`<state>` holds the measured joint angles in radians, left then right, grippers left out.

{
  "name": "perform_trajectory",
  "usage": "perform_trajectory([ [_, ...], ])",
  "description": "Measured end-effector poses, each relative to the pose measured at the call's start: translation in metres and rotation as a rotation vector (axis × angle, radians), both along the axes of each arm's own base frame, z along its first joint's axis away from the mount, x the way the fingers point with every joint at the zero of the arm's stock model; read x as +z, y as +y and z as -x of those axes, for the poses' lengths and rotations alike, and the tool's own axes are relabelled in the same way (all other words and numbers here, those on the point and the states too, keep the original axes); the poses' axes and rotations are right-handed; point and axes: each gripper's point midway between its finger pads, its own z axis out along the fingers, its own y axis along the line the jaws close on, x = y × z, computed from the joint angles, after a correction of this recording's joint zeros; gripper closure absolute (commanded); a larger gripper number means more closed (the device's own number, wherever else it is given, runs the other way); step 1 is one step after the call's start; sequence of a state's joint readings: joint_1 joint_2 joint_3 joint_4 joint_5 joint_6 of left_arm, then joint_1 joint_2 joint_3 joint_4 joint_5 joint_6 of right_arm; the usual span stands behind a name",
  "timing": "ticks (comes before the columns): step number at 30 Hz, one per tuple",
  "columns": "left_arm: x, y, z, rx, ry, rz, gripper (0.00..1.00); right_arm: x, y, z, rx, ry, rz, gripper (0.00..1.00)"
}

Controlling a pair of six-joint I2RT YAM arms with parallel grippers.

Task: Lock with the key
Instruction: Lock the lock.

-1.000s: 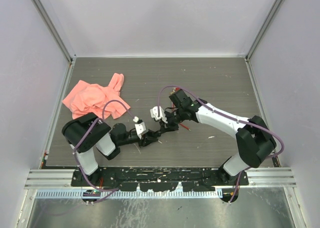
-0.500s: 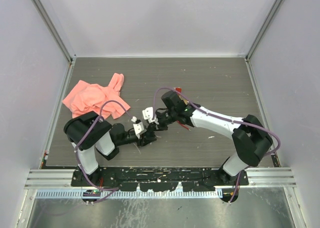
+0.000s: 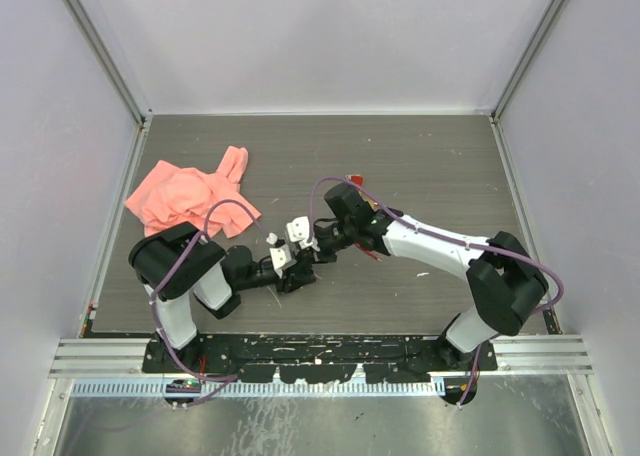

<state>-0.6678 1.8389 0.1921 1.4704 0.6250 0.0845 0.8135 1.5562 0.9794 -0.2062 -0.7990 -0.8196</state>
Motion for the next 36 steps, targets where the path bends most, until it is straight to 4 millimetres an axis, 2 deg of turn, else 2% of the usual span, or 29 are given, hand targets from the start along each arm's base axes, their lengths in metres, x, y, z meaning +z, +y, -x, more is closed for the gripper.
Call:
perform_trajectory([
  [6, 0.0, -0.006, -0.003, -0.002, 0.017, -0.002, 1.0, -0.005, -0.025, -0.008, -0.049, 0.029, 0.056, 0.99],
  [14, -0.001, -0.007, -0.002, -0.003, 0.024, -0.003, 1.0, -0.012, -0.039, -0.013, -0.075, 0.015, 0.126, 0.99],
  [20, -0.003, -0.007, 0.001, -0.018, 0.036, -0.006, 1.0, -0.035, -0.075, -0.016, -0.153, 0.068, 0.255, 0.99],
  [23, -0.002, -0.008, 0.005, -0.041, 0.04, -0.001, 1.0, -0.046, -0.087, -0.011, -0.163, 0.088, 0.307, 0.99],
  [36, -0.002, -0.009, 0.011, -0.072, 0.066, 0.008, 1.0, -0.05, -0.085, -0.006, -0.194, 0.202, 0.302, 0.99],
])
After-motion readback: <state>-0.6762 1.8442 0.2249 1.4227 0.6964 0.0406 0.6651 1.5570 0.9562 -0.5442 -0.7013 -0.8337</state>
